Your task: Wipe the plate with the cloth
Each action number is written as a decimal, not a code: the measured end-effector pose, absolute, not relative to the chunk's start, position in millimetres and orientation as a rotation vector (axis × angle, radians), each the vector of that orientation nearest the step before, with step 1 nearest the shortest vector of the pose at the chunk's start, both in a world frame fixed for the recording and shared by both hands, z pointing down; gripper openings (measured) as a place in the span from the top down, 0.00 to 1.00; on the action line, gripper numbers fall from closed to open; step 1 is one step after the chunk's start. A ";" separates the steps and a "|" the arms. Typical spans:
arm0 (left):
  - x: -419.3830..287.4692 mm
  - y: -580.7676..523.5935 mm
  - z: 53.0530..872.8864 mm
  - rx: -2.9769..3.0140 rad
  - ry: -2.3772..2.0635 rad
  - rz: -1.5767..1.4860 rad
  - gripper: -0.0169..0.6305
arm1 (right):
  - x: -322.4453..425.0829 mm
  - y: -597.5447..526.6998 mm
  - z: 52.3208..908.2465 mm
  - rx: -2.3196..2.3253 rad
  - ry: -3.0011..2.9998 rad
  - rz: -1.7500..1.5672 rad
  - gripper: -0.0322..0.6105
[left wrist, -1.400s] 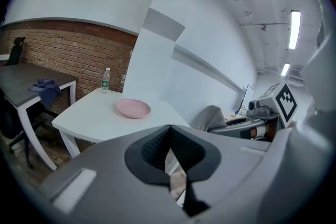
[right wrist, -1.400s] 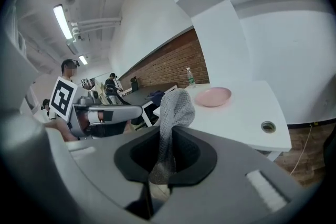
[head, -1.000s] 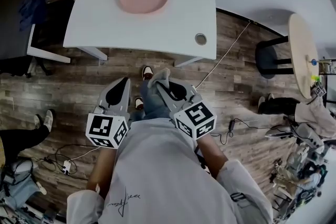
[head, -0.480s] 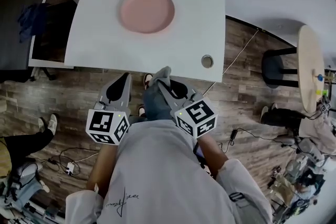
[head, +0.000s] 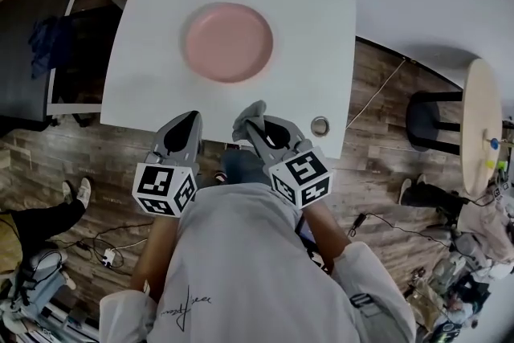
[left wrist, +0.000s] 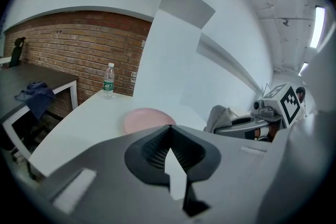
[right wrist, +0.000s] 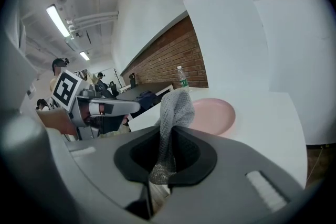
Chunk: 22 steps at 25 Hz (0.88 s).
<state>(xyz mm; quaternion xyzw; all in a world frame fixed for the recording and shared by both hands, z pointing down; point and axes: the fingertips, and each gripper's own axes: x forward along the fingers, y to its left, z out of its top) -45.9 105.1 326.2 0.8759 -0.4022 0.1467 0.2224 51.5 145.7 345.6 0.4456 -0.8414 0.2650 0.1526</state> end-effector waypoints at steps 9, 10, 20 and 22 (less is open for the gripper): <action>-50.0 67.6 348.4 2.357 -1.156 0.472 0.95 | 66.4 99.7 365.5 1.182 -2.380 0.699 0.89; -49.0 64.5 349.5 2.355 -1.153 0.475 0.95 | 69.3 95.8 368.7 1.176 -2.368 0.683 0.89; -50.4 37.9 368.0 2.321 -1.146 0.499 0.95 | 87.1 59.4 382.0 1.170 -2.321 0.663 0.89; -49.3 33.3 374.0 2.312 -1.135 0.511 0.94 | 90.3 52.0 385.8 1.176 -2.309 0.673 0.89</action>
